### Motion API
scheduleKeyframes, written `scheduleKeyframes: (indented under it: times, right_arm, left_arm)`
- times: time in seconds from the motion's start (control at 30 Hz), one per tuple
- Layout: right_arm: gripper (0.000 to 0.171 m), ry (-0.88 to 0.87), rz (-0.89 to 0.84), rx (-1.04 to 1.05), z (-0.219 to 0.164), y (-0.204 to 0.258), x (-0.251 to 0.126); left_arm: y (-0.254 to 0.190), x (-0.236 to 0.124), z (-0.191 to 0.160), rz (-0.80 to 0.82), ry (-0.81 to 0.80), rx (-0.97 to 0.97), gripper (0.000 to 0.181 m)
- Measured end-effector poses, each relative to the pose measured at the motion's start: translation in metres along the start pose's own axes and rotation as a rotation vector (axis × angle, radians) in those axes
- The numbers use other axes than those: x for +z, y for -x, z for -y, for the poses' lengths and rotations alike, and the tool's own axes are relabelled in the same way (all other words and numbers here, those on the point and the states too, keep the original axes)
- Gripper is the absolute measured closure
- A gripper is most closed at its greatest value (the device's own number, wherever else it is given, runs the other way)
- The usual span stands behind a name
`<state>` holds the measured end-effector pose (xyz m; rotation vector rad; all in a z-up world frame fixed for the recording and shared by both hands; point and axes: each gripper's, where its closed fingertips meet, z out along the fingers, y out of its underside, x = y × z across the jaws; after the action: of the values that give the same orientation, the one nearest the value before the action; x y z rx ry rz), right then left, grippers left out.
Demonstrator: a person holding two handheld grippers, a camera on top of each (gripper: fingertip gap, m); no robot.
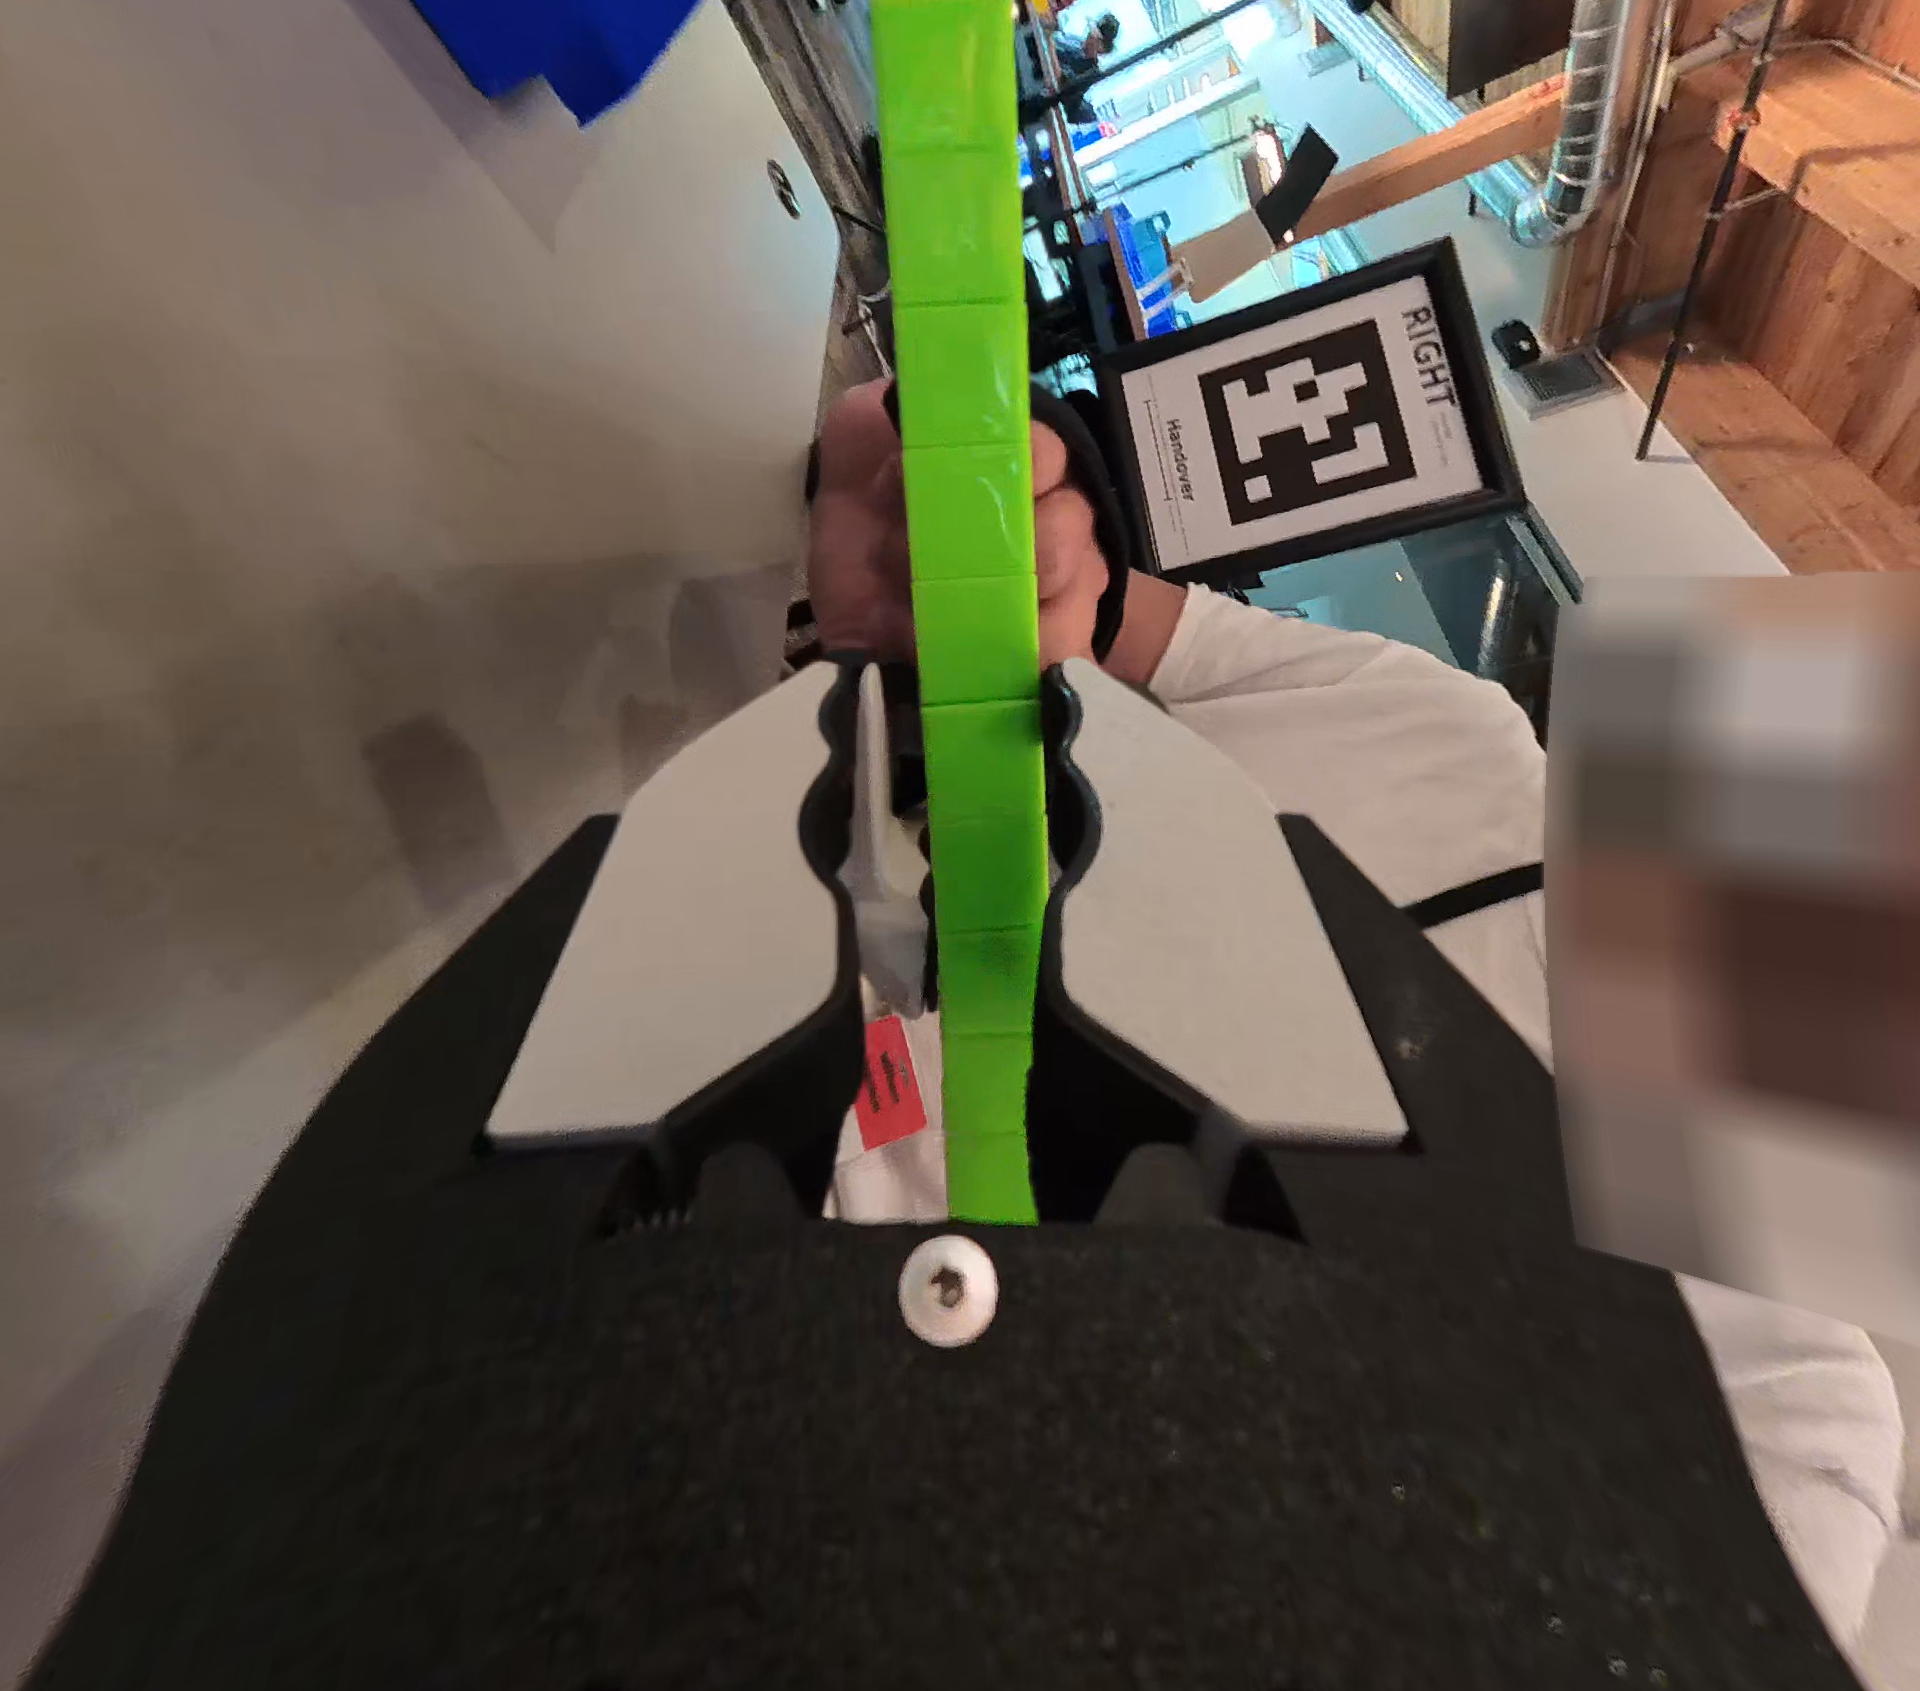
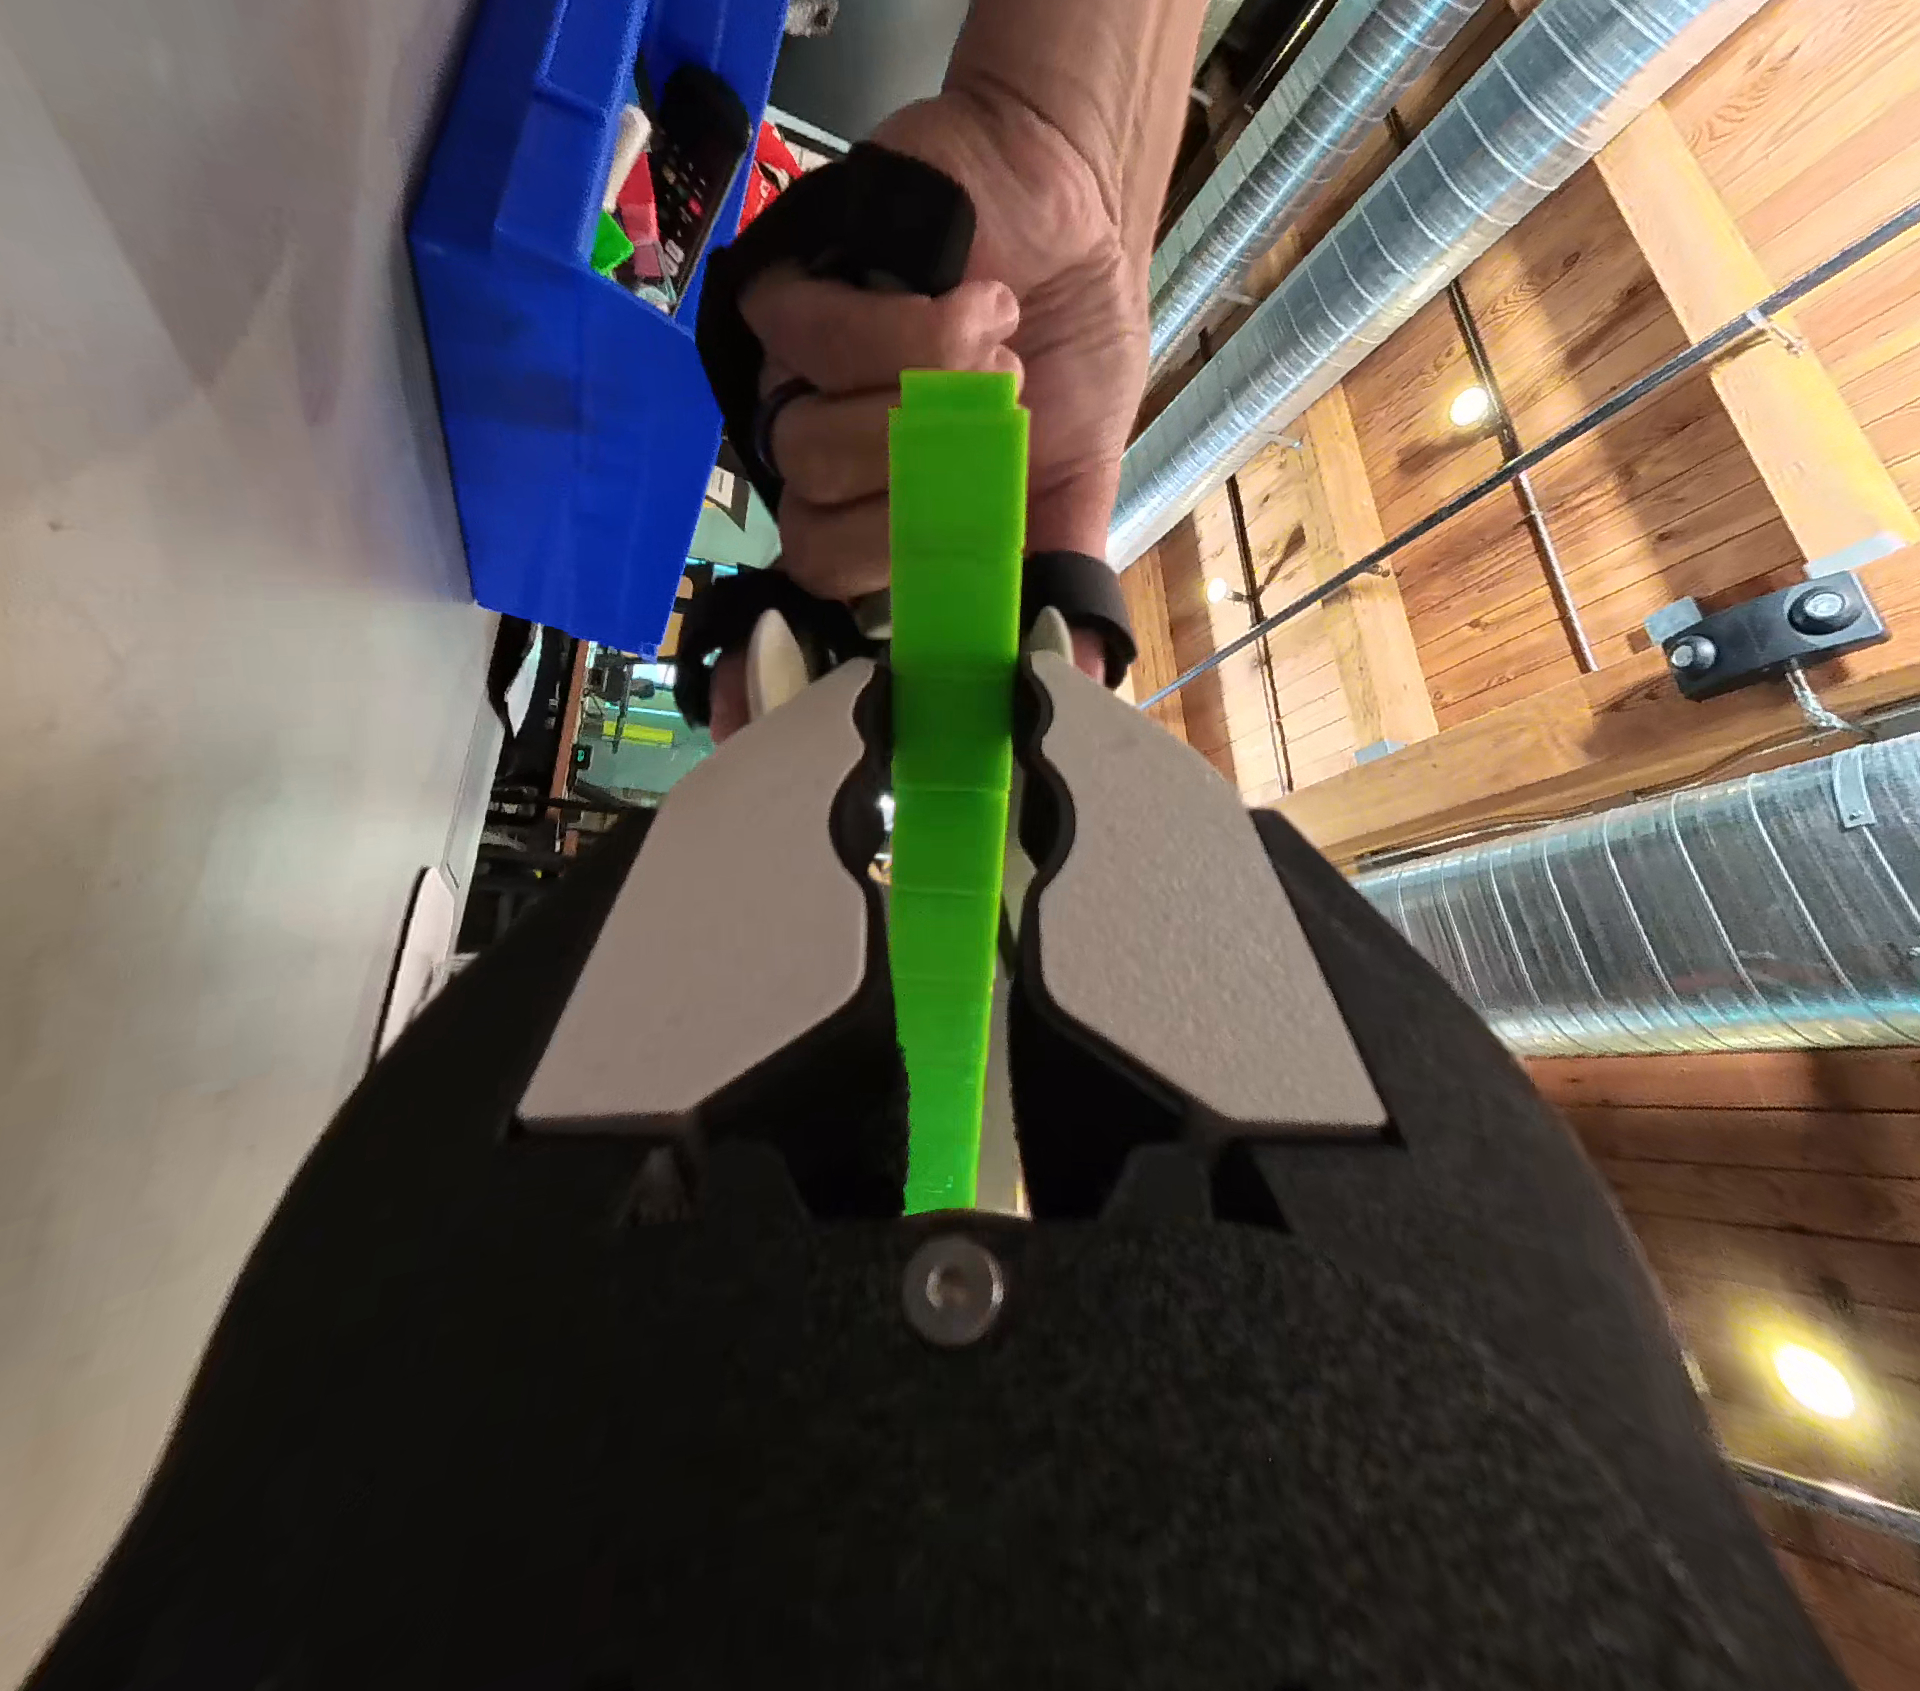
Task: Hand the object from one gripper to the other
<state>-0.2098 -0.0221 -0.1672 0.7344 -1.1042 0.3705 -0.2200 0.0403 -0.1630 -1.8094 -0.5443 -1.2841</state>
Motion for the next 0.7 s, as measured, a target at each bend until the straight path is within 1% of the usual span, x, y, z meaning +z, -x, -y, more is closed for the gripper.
scheduleKeyframes:
  times: [0.07,0.1,0.17,0.3,0.37,0.43,0.5,0.57,0.63,0.67,0.7]
  right_arm:
    - [0.149,-0.009,0.003,-0.007,0.002,0.001,0.001]
    - [0.149,-0.013,0.003,-0.002,0.003,0.000,0.001]
    - [0.150,0.001,0.031,0.003,0.000,0.004,0.001]
    - [0.149,0.070,0.042,0.056,-0.016,0.012,0.002]
    - [0.149,0.084,0.076,0.137,-0.019,0.018,-0.001]
    - [0.141,0.107,0.167,0.330,-0.024,0.028,-0.005]
    - [0.136,0.153,0.263,0.612,-0.037,0.036,-0.007]
    - [0.134,0.194,0.342,0.972,-0.056,0.039,-0.008]
    - [0.133,0.242,0.411,1.368,-0.076,0.043,-0.007]
    - [0.128,0.261,0.433,1.565,-0.086,0.044,-0.005]
    - [0.116,0.237,0.474,1.761,-0.088,0.044,-0.004]
  left_arm:
    - [-0.001,0.006,-0.008,-0.014,0.049,0.003,0.147]
    - [0.000,0.009,-0.012,-0.015,0.070,0.009,0.151]
    - [0.000,0.010,-0.010,-0.010,0.060,0.026,0.158]
    - [0.005,-0.004,0.009,0.070,-0.050,0.082,0.159]
    - [0.007,-0.017,0.022,0.104,-0.141,0.126,0.159]
    - [0.028,-0.033,0.030,0.275,-0.188,0.195,0.159]
    - [0.045,-0.048,0.036,0.431,-0.237,0.303,0.159]
    - [0.051,-0.054,0.036,0.497,-0.272,0.365,0.159]
    - [0.053,-0.052,0.034,0.553,-0.262,0.425,0.159]
    - [0.051,-0.049,0.033,0.581,-0.251,0.477,0.159]
    - [0.050,-0.046,0.033,0.615,-0.240,0.518,0.159]
